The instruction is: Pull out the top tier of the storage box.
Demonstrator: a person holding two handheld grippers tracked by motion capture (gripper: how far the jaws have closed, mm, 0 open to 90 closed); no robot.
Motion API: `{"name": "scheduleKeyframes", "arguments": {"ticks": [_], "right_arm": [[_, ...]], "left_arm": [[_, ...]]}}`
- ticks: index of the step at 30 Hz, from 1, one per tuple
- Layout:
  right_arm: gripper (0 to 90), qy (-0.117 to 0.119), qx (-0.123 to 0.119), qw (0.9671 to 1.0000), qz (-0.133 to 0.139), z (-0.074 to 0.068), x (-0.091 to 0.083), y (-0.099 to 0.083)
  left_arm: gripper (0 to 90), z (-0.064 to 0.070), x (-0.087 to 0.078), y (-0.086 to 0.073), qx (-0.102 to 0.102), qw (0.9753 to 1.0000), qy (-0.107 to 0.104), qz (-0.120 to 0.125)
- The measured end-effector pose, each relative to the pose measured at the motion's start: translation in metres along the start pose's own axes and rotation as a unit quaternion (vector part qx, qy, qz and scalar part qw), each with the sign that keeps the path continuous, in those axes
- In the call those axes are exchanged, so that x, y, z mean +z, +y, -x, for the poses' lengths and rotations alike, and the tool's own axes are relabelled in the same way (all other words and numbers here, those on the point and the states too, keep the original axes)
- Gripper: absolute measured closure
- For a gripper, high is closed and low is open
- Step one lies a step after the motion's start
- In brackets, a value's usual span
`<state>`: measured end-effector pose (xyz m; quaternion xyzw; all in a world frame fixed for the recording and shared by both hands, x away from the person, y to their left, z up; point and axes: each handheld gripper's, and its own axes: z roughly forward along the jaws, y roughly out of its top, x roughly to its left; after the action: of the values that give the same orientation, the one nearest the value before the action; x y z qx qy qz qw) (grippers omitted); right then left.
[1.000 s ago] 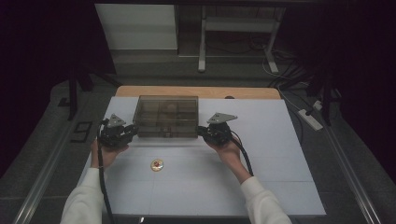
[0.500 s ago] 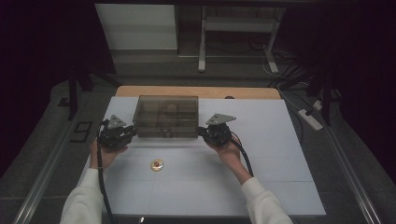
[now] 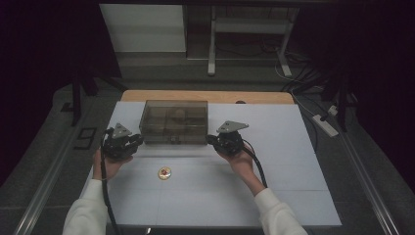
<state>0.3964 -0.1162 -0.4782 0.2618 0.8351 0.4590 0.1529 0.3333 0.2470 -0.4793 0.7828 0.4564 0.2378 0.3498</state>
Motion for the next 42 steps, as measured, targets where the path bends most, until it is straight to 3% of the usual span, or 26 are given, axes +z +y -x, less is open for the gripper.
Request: {"name": "scheduleKeyframes", "arguments": {"ticks": [4, 9, 20, 42], "right_arm": [[83.4, 0.011, 0.011, 0.9999, 0.0, -0.0007, -0.0011, -0.0003], [83.4, 0.01, -0.001, 0.9999, 0.002, -0.004, -0.0018, -0.0013], [83.5, 0.014, 0.0, 0.9999, 0.007, -0.003, -0.0041, -0.0036], [83.5, 0.023, 0.005, 0.9997, 0.009, -0.005, -0.0084, -0.004]], "left_arm": [[73.9, -0.0002, -0.0013, -0.0011, -0.003, 1.0, 0.001, -0.001], [73.9, -0.001, -0.0018, -0.0028, -0.006, 1.0, -0.002, 0.002], [74.5, 0.0022, -0.0043, -0.0034, 0.007, 1.0, -0.002, -0.001], [74.7, 0.0049, -0.0085, -0.0062, 0.007, 1.0, -0.004, -0.003]]}}
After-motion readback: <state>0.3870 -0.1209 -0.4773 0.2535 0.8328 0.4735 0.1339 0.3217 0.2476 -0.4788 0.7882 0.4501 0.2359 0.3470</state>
